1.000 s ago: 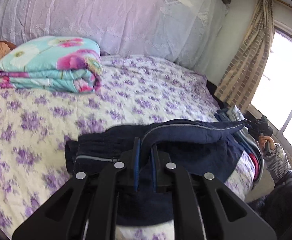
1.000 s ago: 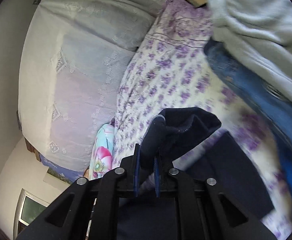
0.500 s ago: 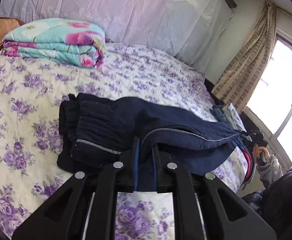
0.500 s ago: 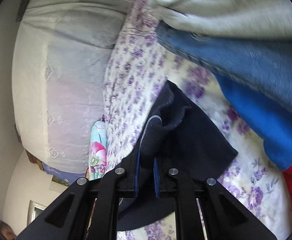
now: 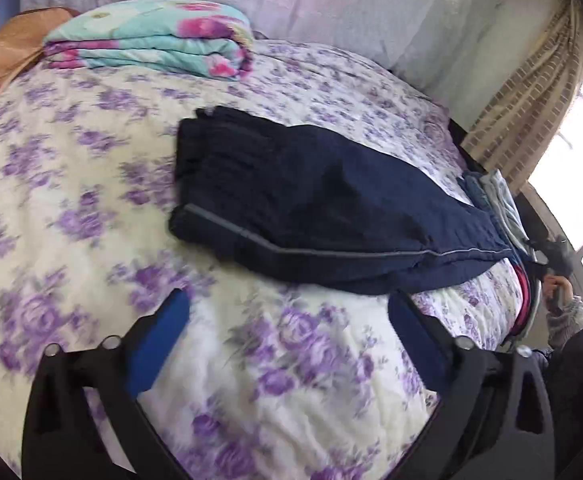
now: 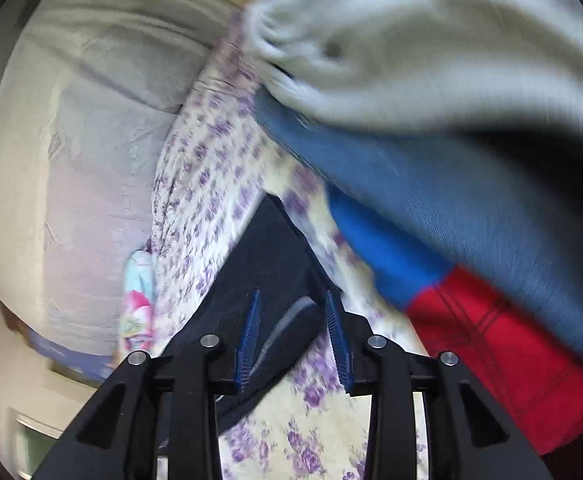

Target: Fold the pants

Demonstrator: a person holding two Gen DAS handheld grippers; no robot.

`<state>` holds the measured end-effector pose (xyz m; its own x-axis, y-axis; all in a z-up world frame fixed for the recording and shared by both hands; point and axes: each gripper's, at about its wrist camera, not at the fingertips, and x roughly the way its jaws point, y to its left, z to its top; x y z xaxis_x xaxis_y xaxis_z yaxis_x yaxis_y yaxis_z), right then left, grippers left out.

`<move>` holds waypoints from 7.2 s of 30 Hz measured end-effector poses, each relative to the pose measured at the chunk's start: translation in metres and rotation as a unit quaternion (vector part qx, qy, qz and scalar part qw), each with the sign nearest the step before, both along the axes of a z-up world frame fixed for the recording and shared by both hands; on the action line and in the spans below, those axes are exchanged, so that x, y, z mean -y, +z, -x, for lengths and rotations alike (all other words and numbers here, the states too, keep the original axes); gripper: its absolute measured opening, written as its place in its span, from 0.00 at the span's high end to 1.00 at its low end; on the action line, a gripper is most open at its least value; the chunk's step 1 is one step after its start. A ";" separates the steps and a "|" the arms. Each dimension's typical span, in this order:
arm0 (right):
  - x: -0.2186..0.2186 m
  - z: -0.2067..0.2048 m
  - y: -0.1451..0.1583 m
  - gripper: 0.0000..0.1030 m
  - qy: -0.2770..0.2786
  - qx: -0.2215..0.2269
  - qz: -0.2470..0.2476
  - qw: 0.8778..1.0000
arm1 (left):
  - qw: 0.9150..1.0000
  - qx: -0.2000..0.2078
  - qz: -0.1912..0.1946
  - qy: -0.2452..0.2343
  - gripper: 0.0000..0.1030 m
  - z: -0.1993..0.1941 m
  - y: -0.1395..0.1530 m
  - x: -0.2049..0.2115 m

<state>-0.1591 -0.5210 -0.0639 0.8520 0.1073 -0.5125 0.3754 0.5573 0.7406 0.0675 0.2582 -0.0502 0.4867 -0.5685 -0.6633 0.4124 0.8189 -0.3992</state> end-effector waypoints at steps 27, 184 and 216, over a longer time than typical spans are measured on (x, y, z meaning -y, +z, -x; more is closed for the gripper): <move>-0.546 -0.340 0.018 0.14 0.557 -0.062 0.291 0.775 | 0.989 0.069 -0.015 0.133 0.04 -0.046 -0.014 0.095; -0.312 -0.131 0.057 0.81 0.251 0.042 0.423 0.869 | 0.913 0.039 0.097 0.394 0.04 0.018 -0.025 -0.031; -0.427 -0.124 0.000 0.32 0.469 0.007 0.462 0.752 | 0.971 0.062 0.083 0.214 0.04 0.022 0.008 0.076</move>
